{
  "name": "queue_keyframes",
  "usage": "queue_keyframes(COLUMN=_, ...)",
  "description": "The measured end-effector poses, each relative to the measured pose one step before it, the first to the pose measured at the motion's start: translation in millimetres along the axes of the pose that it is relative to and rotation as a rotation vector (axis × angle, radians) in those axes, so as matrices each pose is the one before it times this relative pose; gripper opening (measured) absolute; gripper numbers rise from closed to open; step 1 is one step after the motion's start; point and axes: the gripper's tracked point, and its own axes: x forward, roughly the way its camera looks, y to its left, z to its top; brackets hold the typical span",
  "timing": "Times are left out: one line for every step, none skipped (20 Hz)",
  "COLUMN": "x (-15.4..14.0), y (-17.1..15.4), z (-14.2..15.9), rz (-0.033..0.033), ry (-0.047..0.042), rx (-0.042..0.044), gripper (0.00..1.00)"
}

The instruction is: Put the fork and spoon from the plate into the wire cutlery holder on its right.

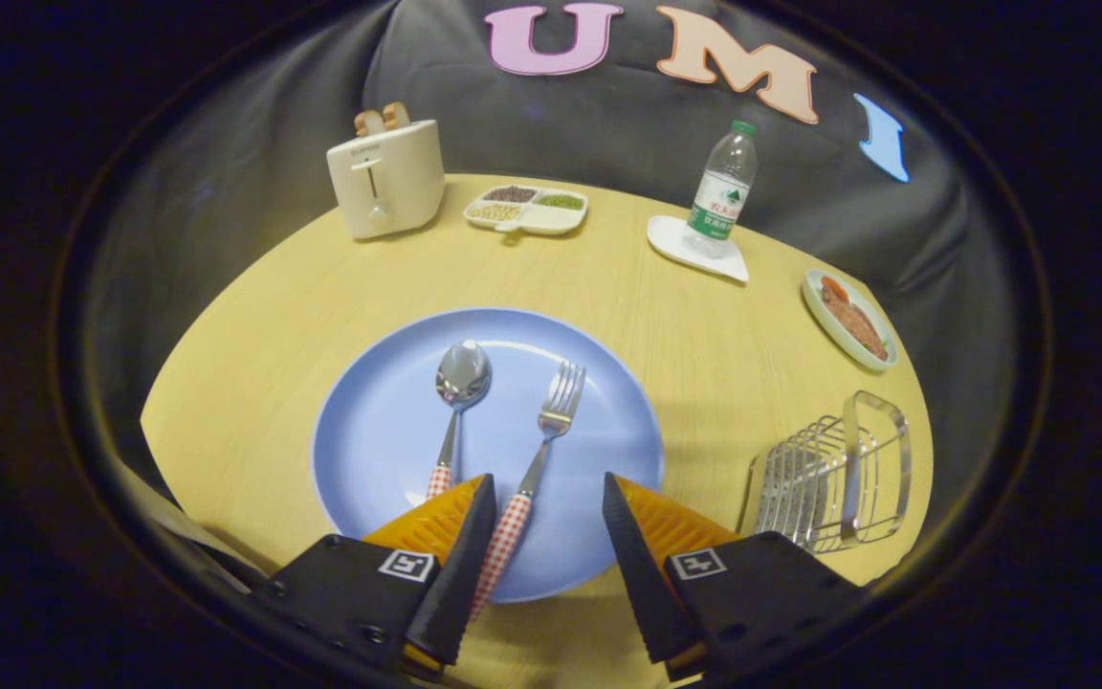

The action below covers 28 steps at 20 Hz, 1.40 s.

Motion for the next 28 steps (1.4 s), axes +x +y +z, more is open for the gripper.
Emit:
queue_keyframes(x=-2.63, y=1.98, z=-1.49, rz=0.00199, ry=0.01013, rx=-0.00715, gripper=0.64)
queue_keyframes(x=3.06, y=0.88, z=-3.97, rz=-0.00096, ry=0.01148, rx=-0.00744, gripper=0.53)
queue_keyframes(x=0.16, y=0.54, z=-1.68, rz=0.00026, ry=0.00869, rx=-0.00526, gripper=0.42)
queue_keyframes(x=0.02, y=2.23, z=-3.08, rz=0.00515, ry=0.01132, rx=-0.00447, gripper=0.31)
queue_keyframes(x=0.66, y=3.96, z=-1.26, rz=0.01703, ry=0.00695, rx=-0.00377, gripper=0.29)
queue_keyframes(x=-1.97, y=-9.01, z=1.0, rz=-0.03421, ry=-0.00885, rx=-0.01006, gripper=0.26)
queue_keyframes(x=2.51, y=0.31, z=-0.6, rz=0.00636, ry=0.00019, rx=-0.00251, gripper=0.23)
queue_keyframes(x=-1.4, y=4.07, z=-1.29, rz=0.0161, ry=0.01075, rx=0.00525, gripper=0.21)
queue_keyframes(x=-1.71, y=2.13, z=-0.16, rz=0.01101, ry=0.00609, rx=-0.00069, gripper=0.19)
queue_keyframes(x=-0.71, y=-2.73, z=-1.14, rz=-0.00038, ry=0.00404, rx=-0.00794, gripper=0.17)
queue_keyframes(x=-1.68, y=-2.75, z=0.62, rz=-0.00299, ry=0.00104, rx=-0.00583, gripper=0.15)
queue_keyframes(x=-2.07, y=-0.67, z=-1.89, rz=0.0029, ry=0.00755, rx=-0.00467, gripper=0.13)
queue_keyframes(x=-4.09, y=-1.74, z=2.3, rz=0.00423, ry=-0.00039, rx=-0.00027, gripper=0.13)
queue_keyframes(x=-3.28, y=-1.56, z=1.63, rz=0.00538, ry=0.00027, rx=-0.00418, gripper=0.13)
queue_keyframes(x=-5.61, y=-2.81, z=2.48, rz=0.00274, ry=0.00067, rx=-0.00768, gripper=0.13)
queue_keyframes(x=-5.39, y=-3.14, z=4.64, rz=0.0013, ry=-0.00681, rx=-0.00696, gripper=0.13)
queue_keyframes(x=-5.58, y=-3.1, z=3.59, rz=0.00288, ry=-0.00542, rx=-0.00599, gripper=0.13)
queue_keyframes(x=-5.62, y=-3.94, z=4.37, rz=0.00147, ry=-0.00776, rx=-0.00233, gripper=0.13)
queue_keyframes(x=-4.87, y=-3.74, z=3.44, rz=0.00194, ry=-0.00472, rx=0.00227, gripper=0.13)
queue_keyframes(x=-5.57, y=-2.74, z=3.84, rz=0.00425, ry=-0.00071, rx=0.00497, gripper=0.13)
queue_keyframes(x=-6.82, y=-3.99, z=3.11, rz=0.00517, ry=-0.00081, rx=0.00967, gripper=0.13)
queue_keyframes(x=-5.74, y=-3.57, z=2.84, rz=0.00408, ry=0.00041, rx=0.00922, gripper=0.13)
queue_keyframes(x=-6.87, y=-5.89, z=3.76, rz=0.00049, ry=-0.00136, rx=0.00787, gripper=0.13)
queue_keyframes(x=-6.5, y=-6.55, z=2.38, rz=-0.00107, ry=0.00081, rx=0.00517, gripper=0.13)
queue_keyframes(x=-6.92, y=-7.47, z=3.31, rz=-0.00208, ry=0.0018, rx=0.00152, gripper=0.13)
queue_keyframes(x=-6.13, y=-7.07, z=2.34, rz=-0.00351, ry=-0.00249, rx=-0.00169, gripper=0.13)
queue_keyframes(x=-6.23, y=-9.16, z=1.17, rz=-0.00899, ry=0.00092, rx=-0.00593, gripper=0.13)
queue_keyframes(x=-5.69, y=-10.42, z=-0.26, rz=-0.00922, ry=0.00486, rx=-0.00946, gripper=0.13)
